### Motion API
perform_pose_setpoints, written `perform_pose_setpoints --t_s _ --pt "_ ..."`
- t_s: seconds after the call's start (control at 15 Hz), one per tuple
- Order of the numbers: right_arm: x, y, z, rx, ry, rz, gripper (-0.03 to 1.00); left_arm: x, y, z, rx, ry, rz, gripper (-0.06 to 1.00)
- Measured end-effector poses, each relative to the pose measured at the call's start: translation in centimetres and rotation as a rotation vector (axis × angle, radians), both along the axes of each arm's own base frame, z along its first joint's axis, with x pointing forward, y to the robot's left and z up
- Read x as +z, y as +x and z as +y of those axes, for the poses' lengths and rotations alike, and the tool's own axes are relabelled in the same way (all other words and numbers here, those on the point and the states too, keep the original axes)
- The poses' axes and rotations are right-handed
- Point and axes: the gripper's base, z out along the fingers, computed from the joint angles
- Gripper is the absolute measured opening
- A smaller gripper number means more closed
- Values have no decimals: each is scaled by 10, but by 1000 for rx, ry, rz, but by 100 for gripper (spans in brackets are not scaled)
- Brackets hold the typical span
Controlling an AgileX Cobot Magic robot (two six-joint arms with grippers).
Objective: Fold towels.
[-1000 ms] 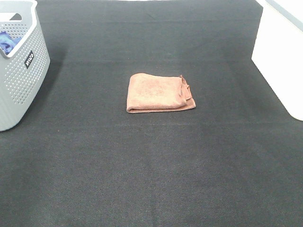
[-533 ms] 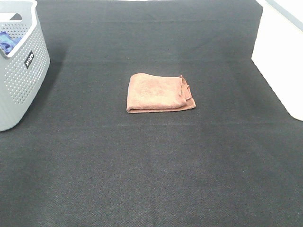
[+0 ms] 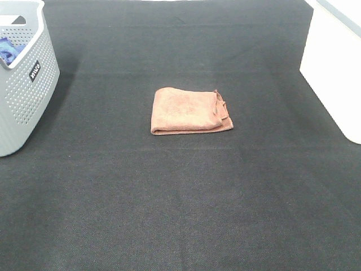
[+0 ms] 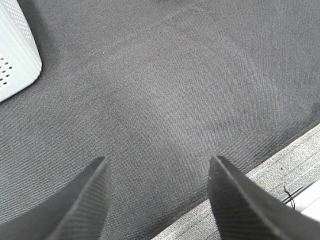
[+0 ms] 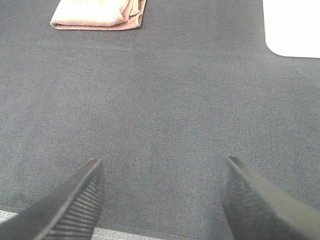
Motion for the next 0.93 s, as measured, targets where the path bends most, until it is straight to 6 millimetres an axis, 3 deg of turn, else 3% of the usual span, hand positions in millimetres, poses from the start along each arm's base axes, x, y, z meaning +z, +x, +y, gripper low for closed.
perform_pose_setpoints --t_s 0.4,0.6,0.73,0.93 --pt "0 0 0 0 0 0 63 0 0 0 1 0 0 56" --pt "0 0 0 0 0 0 63 0 1 3 98 -3 -6 56" --pt "0 0 0 0 1 0 63 2 -11 8 232 -22 -97 56" --pt "0 -1 0 0 1 -7 63 3 -24 9 290 -35 -183 56"
